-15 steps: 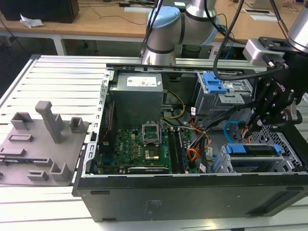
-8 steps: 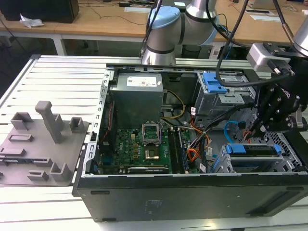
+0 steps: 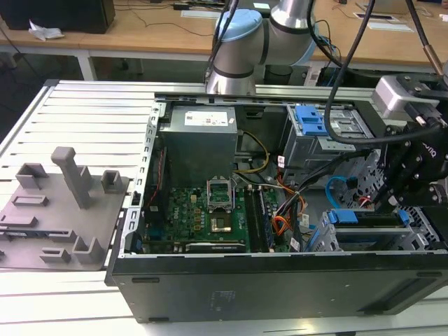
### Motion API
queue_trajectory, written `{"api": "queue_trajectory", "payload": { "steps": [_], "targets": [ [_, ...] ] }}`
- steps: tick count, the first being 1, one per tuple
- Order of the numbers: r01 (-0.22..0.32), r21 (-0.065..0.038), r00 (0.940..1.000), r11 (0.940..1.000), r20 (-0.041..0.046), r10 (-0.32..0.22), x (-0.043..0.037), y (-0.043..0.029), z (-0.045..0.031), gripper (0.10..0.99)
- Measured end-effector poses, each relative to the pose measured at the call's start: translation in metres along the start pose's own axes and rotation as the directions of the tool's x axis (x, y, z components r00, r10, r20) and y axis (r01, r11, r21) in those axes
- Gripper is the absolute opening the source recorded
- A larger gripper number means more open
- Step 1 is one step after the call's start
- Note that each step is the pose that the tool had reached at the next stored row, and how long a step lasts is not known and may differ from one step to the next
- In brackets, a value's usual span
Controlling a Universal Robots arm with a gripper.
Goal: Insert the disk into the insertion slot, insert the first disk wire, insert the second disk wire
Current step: 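Insert the first disk wire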
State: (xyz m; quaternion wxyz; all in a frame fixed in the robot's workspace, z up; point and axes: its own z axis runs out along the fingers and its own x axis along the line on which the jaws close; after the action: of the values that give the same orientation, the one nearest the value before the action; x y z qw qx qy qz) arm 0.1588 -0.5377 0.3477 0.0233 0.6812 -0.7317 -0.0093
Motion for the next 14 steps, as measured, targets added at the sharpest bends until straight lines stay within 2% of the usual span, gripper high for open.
{"api": "queue_trajectory", "payload": {
  "steps": [14],
  "targets": [
    [0.007,0.0,1.0,1.0,-0.0007,-0.007,0.0002,-0.0057,0.0111,0.176]
  ]
}}
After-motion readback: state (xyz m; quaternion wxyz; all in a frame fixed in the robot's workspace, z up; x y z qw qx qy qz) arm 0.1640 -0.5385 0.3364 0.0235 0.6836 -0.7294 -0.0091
